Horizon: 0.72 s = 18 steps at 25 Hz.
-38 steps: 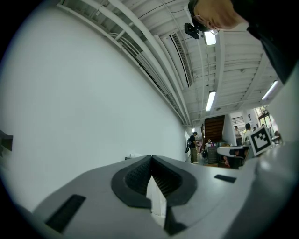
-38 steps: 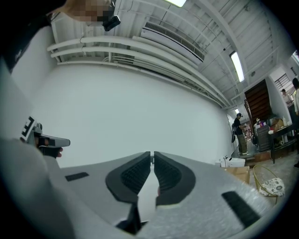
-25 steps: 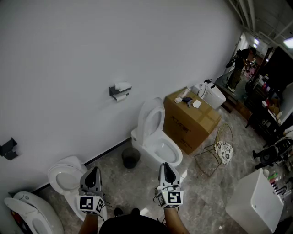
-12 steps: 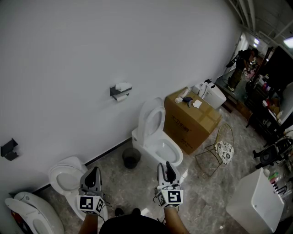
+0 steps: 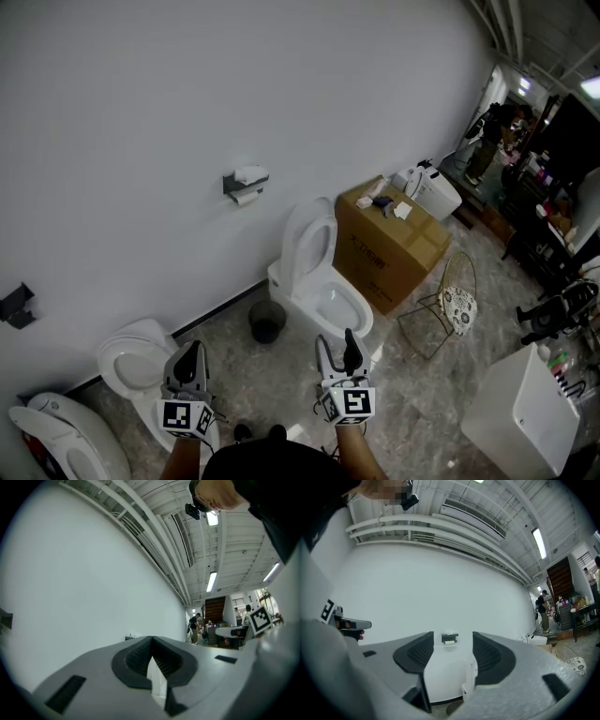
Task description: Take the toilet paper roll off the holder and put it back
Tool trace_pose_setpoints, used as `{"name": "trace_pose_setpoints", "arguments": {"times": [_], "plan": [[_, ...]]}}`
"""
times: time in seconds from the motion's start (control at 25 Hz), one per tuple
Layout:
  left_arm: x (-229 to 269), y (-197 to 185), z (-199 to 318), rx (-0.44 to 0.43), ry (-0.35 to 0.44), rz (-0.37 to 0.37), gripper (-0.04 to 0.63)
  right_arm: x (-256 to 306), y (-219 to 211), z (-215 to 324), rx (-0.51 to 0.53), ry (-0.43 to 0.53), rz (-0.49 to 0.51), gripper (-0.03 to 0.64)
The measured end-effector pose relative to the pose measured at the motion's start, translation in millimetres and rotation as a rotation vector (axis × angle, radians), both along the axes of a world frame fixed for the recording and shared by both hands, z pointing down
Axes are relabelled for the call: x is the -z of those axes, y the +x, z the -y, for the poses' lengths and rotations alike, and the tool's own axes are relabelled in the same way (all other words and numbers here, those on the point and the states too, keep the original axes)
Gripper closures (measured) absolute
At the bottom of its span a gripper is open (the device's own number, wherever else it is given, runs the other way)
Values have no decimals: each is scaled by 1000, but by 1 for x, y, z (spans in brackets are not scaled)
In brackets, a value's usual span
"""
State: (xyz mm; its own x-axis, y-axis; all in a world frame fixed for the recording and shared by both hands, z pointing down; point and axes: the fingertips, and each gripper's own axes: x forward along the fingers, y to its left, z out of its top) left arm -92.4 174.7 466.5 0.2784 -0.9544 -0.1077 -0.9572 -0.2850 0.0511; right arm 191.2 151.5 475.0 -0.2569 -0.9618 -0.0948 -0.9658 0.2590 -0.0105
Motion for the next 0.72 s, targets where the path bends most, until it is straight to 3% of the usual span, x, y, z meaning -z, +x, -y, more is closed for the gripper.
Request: {"name": "trace_pose_setpoints", "arguments": {"times": [0.24,0.72], "plan": [[5,1,0,-3,-20,-19,592,-2,0,1,12,4,15,346],[-1,4,5,-8,-3,6,592,3,-10,3,70,9,26,190]]}}
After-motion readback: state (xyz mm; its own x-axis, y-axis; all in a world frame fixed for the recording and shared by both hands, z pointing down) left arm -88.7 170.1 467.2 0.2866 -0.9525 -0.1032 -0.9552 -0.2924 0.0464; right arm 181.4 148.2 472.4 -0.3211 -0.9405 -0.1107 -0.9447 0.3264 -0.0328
